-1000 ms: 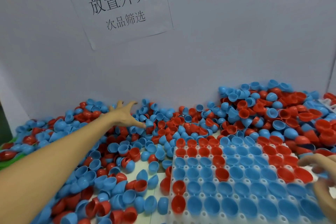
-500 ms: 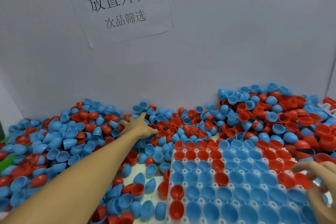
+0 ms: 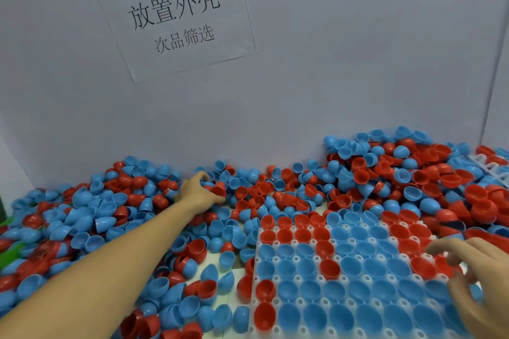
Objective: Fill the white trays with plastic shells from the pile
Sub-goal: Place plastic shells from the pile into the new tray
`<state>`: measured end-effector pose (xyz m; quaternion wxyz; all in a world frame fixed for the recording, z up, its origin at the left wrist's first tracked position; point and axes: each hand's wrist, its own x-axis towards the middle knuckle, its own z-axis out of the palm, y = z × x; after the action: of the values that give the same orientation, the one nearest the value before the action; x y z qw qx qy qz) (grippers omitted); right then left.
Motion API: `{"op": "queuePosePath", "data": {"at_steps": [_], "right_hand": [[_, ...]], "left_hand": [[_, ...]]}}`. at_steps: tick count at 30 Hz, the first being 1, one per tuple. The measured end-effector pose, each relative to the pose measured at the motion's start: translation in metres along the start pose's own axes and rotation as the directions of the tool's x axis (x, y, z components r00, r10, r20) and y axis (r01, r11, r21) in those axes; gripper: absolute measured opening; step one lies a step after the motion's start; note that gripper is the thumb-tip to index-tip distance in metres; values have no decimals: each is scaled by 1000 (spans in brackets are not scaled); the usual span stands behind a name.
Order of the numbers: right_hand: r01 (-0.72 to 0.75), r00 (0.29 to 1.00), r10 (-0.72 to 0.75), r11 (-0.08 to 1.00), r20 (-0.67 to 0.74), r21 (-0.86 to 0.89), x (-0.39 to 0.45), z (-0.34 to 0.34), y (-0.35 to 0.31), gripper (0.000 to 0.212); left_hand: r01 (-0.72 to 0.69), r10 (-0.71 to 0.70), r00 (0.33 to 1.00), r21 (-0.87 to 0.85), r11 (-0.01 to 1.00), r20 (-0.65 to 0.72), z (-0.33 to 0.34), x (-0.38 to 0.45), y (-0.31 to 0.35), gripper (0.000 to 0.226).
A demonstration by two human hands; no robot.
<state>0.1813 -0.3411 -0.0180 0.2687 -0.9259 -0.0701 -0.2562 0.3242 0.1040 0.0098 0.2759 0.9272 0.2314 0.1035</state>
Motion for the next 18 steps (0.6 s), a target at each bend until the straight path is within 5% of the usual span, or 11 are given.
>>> {"op": "queuePosePath", "data": {"at_steps": [4,9,14,18], "right_hand": [[8,1000,-10,998,24,58,1,-1,-4,80],[25,1000,-24,998,-9,59,2,-3,-7,84],[17,1000,-17,996,-5,85,-1,-5,-10,79],[72,997,-71,992,-18,99,-1,-10,-19,59]], "left_hand": [[107,-97,994,-390,914,46,-18,-4,-1,56],[278,-171,961,-781,559,219,-41,-19,7,52],[339,-140,936,-934,116,323,-56,-49,18,34],[341,-159,921,-932,-121,357,-54,-85,17,25]]}}
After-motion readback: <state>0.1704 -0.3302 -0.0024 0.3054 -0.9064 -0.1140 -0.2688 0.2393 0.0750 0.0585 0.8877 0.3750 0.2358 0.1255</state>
